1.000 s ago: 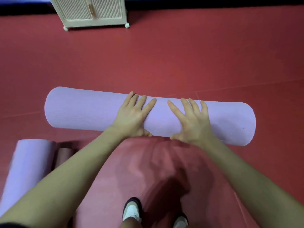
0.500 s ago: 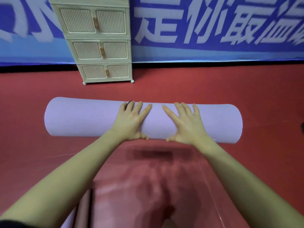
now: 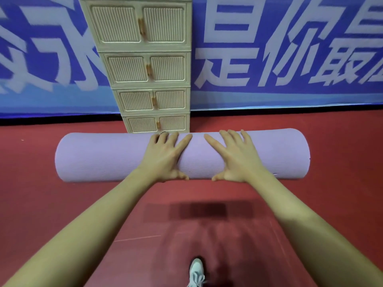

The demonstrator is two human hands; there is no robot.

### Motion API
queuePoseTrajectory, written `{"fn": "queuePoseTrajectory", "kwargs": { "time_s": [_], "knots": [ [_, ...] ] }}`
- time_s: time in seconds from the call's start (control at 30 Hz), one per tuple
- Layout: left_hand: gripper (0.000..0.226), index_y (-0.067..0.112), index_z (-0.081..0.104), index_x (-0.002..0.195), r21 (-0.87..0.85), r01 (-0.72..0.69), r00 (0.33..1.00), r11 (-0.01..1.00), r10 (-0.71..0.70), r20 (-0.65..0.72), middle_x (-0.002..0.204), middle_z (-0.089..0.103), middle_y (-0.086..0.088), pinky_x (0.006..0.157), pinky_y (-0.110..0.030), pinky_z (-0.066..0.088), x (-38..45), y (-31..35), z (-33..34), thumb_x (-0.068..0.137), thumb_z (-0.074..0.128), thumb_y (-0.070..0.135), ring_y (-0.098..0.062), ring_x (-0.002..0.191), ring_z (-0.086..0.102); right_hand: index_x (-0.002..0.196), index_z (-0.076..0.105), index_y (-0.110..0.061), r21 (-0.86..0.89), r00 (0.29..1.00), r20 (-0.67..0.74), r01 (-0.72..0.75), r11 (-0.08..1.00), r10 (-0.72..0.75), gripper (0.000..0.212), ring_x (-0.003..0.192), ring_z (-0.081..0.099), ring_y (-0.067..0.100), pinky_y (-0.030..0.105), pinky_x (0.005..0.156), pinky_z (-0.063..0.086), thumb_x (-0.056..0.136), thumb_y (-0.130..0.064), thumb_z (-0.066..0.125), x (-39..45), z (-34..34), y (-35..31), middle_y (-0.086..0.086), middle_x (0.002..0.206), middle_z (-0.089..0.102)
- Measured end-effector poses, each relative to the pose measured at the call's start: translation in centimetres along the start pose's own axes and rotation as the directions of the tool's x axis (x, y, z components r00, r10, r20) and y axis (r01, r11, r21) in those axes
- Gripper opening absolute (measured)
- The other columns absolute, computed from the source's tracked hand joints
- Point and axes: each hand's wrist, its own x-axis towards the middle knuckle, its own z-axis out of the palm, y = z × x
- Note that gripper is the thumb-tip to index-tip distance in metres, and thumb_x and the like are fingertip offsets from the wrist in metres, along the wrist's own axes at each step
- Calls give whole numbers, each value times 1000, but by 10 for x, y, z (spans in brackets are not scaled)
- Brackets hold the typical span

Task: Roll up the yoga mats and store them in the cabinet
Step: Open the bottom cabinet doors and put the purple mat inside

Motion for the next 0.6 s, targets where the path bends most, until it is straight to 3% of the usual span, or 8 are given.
{"fn": "queuePoseTrajectory", "kwargs": {
  "time_s": [0.33,0.6],
  "knots": [
    [122,19,35,137,-4,97,995,995,-97,-1,119,59,-19,80,-44,45,97,-173,55,37,69,82,-37,94,58,145,28,-31,32,992,-54,116,993,-114,127,118,49,40,60,98,33,36,-76,74,222,35,-10,23,130,50],
    [121,17,42,136,-43,41,998,998,-38,55,111,61,-16,76,-41,45,172,-313,119,38,67,84,-34,88,59,143,31,-30,60,997,-45,63,996,-60,126,112,52,39,58,94,37,33,-76,74,374,77,-39,22,125,53]
  ]
}}
